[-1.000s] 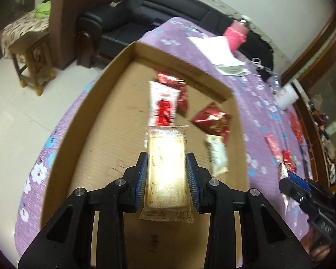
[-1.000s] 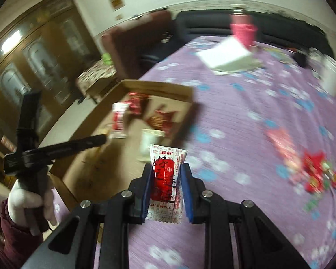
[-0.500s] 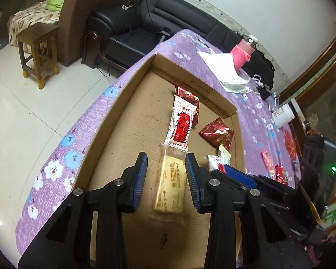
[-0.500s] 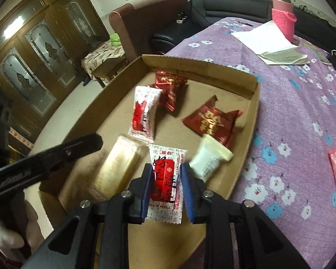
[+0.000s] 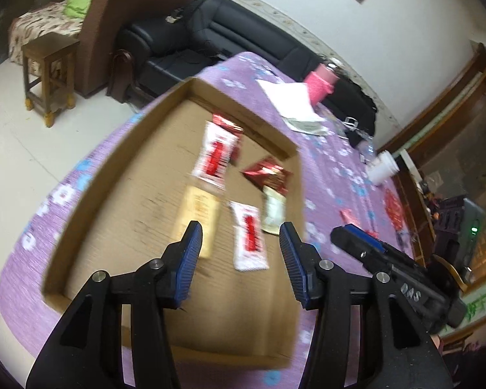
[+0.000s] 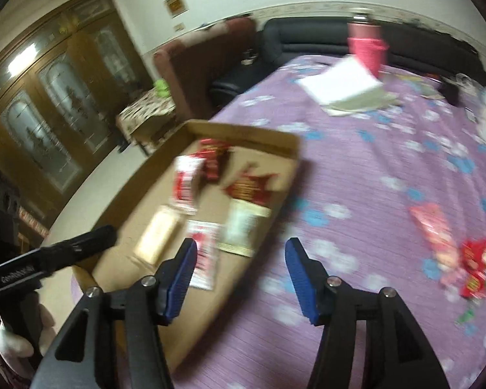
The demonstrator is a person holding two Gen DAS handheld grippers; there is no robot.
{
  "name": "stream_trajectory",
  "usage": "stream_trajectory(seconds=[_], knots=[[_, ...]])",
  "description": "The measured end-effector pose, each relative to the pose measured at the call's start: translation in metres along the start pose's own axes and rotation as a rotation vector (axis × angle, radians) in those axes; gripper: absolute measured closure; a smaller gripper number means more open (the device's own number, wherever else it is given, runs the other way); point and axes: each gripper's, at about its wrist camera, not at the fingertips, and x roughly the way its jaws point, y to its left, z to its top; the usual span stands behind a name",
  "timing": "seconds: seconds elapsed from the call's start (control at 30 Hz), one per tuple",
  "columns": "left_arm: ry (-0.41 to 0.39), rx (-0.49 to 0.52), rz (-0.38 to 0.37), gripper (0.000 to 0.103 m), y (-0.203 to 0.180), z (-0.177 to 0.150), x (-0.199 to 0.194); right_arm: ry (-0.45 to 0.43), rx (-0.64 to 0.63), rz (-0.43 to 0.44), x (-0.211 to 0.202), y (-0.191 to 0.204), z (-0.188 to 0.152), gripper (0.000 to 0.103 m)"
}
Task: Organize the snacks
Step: 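Move both tools back over the snacks on the table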
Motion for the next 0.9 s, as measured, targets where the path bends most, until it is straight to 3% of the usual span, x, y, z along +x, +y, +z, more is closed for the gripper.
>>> stream_trajectory(seconds=[0.17, 0.43, 0.67, 0.9], knots=[[0.035, 0.052, -0.074, 0.045, -0.036, -0.017, 0.002, -0.051, 0.129, -0.106, -0.050, -0.080, -0.024, 0.041], [0.142, 0.160, -0.121, 0.045, -0.088, -0.050, 0.028, -0.103, 0.401, -0.249, -0.108, -0.210, -0.080, 0.041], [0.228, 0.242, -0.108, 0.045, -0.124, -0.074, 0.055, -0.126, 0.417, -0.232, -0.117, -0.223, -0.092, 0.041], [0.258, 0.277, -0.108, 0.045, -0.139, -0.085, 0.063, -0.085, 0.427, -0.205, -0.078, -0.224, -0.075, 0.041]])
